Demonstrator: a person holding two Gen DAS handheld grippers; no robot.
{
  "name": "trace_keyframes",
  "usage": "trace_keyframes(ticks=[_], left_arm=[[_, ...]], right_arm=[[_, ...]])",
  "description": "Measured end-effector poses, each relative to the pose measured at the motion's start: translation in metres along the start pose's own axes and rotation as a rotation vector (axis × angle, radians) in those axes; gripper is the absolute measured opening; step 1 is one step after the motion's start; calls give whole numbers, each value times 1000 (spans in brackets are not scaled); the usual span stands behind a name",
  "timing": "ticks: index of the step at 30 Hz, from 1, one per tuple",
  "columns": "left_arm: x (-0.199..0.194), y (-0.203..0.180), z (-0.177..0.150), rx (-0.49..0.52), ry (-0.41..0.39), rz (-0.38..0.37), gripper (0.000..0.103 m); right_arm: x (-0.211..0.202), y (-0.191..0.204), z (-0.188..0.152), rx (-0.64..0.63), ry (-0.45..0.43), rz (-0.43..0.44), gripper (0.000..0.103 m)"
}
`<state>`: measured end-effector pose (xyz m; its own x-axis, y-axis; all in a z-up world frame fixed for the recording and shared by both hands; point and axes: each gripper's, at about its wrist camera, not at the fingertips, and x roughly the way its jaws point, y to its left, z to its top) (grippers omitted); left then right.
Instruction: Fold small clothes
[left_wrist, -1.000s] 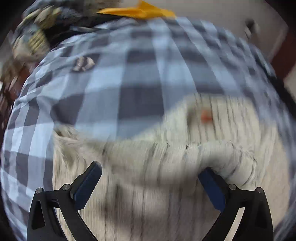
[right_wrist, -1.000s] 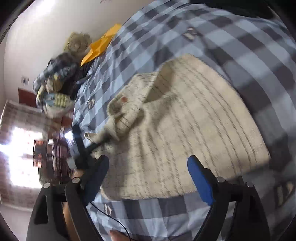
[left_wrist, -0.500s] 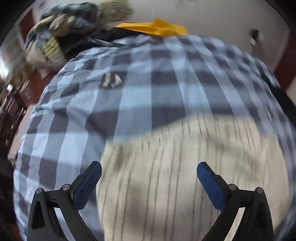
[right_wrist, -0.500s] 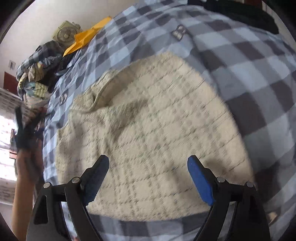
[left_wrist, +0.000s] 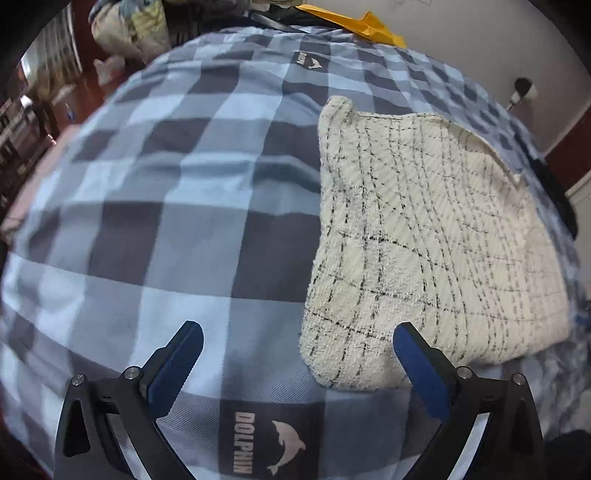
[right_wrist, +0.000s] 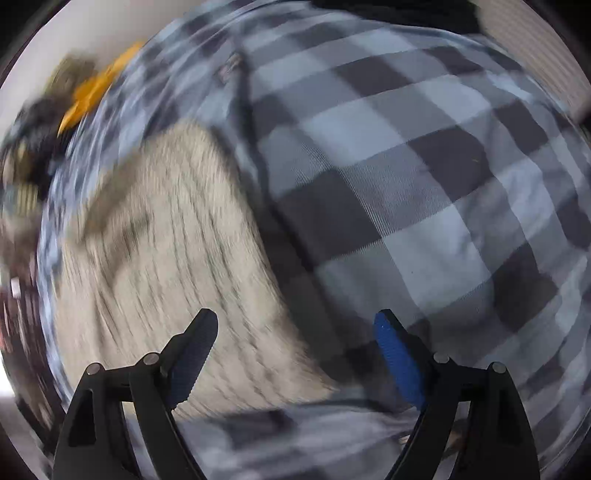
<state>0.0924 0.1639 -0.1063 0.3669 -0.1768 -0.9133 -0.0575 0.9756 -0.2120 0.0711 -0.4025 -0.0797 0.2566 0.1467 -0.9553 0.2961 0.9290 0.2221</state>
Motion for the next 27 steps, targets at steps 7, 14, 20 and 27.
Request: trace_keyframes(ticks=[7, 14, 20, 27], left_arm=[[13, -23, -8, 157, 36, -201, 103], [37, -46, -10, 256, 77, -125, 103], [41, -29, -3, 185, 88, -149, 103], [57, -8, -3, 36, 101, -197, 103]], right_arm=[[21, -11, -29, -67, 73, 147, 85], [30, 20, -31, -167, 80, 179, 66], [20, 32, -29, -172, 72, 159, 34], [21, 44, -27, -198, 61, 137, 16]])
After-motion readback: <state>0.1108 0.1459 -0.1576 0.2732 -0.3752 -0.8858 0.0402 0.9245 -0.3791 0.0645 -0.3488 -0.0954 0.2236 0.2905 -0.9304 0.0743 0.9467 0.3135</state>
